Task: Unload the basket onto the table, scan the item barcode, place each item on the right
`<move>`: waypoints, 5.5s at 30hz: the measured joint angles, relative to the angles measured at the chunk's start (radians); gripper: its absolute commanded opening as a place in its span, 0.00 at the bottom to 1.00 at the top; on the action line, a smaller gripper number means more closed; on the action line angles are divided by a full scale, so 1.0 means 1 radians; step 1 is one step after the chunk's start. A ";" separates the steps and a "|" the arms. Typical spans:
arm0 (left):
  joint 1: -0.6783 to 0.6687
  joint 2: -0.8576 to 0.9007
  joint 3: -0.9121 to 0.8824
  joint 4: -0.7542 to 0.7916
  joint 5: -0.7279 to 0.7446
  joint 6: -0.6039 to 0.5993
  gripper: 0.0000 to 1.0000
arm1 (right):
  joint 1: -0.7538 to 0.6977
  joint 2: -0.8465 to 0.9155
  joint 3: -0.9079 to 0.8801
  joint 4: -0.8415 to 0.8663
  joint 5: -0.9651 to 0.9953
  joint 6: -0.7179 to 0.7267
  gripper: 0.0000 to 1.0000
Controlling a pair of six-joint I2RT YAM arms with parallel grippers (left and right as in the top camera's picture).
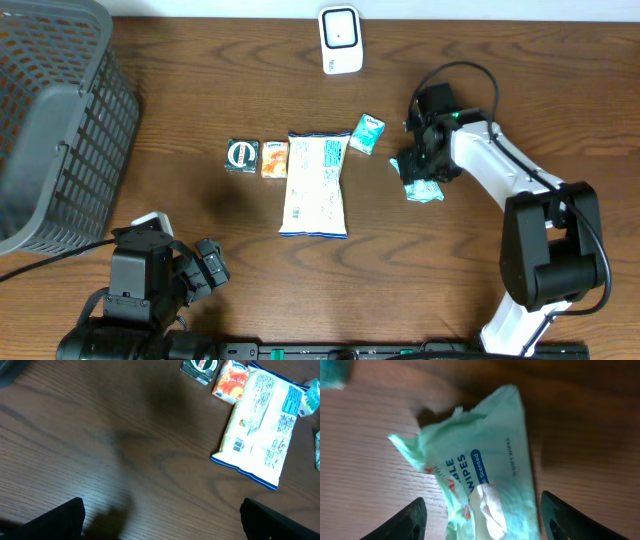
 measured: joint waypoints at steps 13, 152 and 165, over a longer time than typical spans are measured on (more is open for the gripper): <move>0.000 0.000 0.000 0.000 0.000 0.000 0.98 | 0.000 0.003 -0.048 0.056 -0.014 -0.012 0.22; 0.000 0.000 0.000 0.000 0.000 0.000 0.98 | -0.426 0.251 0.888 -0.533 -0.343 -0.077 0.99; 0.000 0.000 0.000 0.000 0.000 0.000 0.98 | -0.145 0.265 0.841 -0.662 -0.464 -0.067 0.99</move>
